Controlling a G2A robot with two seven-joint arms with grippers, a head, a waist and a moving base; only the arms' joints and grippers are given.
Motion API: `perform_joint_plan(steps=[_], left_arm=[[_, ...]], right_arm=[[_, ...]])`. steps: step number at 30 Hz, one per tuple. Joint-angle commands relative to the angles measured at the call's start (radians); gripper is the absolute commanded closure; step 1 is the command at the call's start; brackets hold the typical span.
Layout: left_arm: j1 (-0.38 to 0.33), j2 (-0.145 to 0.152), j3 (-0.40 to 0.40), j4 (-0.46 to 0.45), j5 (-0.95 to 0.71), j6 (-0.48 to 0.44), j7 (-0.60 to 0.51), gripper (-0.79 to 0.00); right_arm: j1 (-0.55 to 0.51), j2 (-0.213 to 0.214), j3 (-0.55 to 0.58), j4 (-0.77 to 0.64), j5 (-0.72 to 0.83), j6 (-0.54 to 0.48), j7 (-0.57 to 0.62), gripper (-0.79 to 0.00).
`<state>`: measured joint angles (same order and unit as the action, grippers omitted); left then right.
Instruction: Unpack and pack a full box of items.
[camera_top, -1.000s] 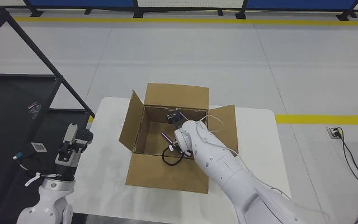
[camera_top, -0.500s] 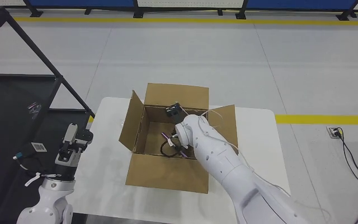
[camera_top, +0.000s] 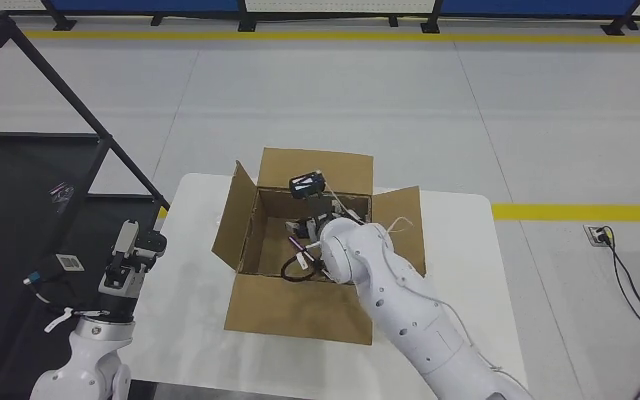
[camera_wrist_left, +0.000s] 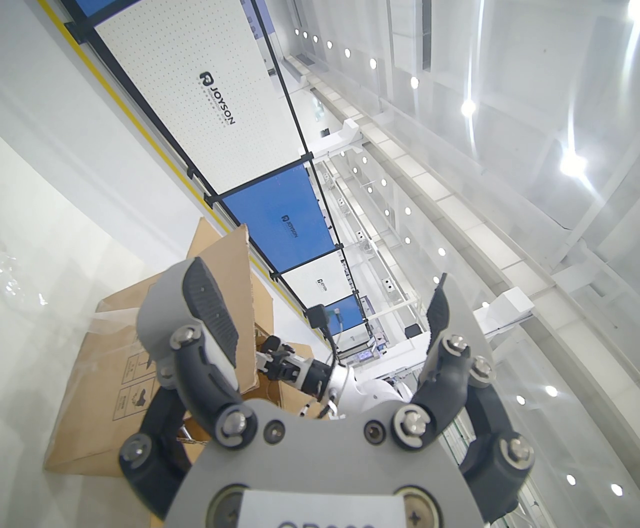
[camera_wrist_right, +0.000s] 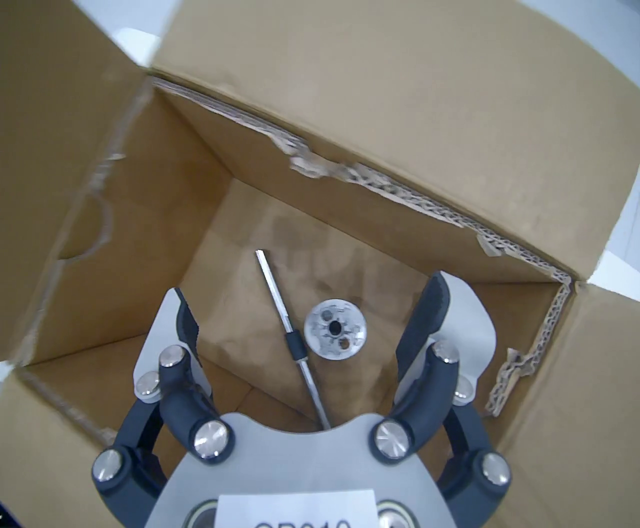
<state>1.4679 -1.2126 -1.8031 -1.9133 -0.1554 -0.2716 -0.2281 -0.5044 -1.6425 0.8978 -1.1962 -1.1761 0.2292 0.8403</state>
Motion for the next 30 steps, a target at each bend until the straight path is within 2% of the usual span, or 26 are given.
perform_joint_plan(steps=[1, 7, 11, 14, 17, 21, 26, 30], left_arm=[[0.001, 0.0, 0.0, 0.001, 0.011, 0.002, 0.0, -0.785], [-0.003, 0.003, 0.014, 0.01, 0.154, 0.007, 0.012, -0.785], [-0.017, 0.004, 0.049, 0.008, 0.25, 0.014, 0.016, -0.785], [-0.031, 0.006, 0.085, 0.004, 0.299, 0.004, -0.027, -0.785], [-0.054, 0.007, 0.122, 0.011, 0.358, -0.004, -0.054, -0.785], [-0.093, 0.007, 0.184, 0.028, 0.404, -0.004, -0.087, -0.785], [-0.126, 0.009, 0.243, 0.039, 0.457, -0.019, -0.15, -0.785], [-0.145, 0.01, 0.288, 0.054, 0.486, -0.027, -0.195, -0.785]], right_arm=[[0.049, -0.001, -0.001, 0.135, 0.014, -0.001, -0.001, -0.785], [0.038, 0.0, 0.005, 0.133, 0.021, -0.009, -0.016, -0.785], [0.006, 0.018, 0.088, 0.1, 0.093, -0.093, -0.028, -0.785], [-0.045, 0.043, 0.172, 0.023, 0.132, -0.179, -0.012, -0.785], [-0.13, 0.07, 0.264, -0.102, 0.176, -0.267, 0.008, -0.785], [-0.309, 0.103, 0.397, -0.324, 0.273, -0.418, -0.043, -0.785], [-0.528, 0.13, 0.537, -0.566, 0.349, -0.453, -0.107, -0.785], [-0.626, 0.146, 0.653, -0.648, 0.449, -0.455, -0.106, -0.785]])
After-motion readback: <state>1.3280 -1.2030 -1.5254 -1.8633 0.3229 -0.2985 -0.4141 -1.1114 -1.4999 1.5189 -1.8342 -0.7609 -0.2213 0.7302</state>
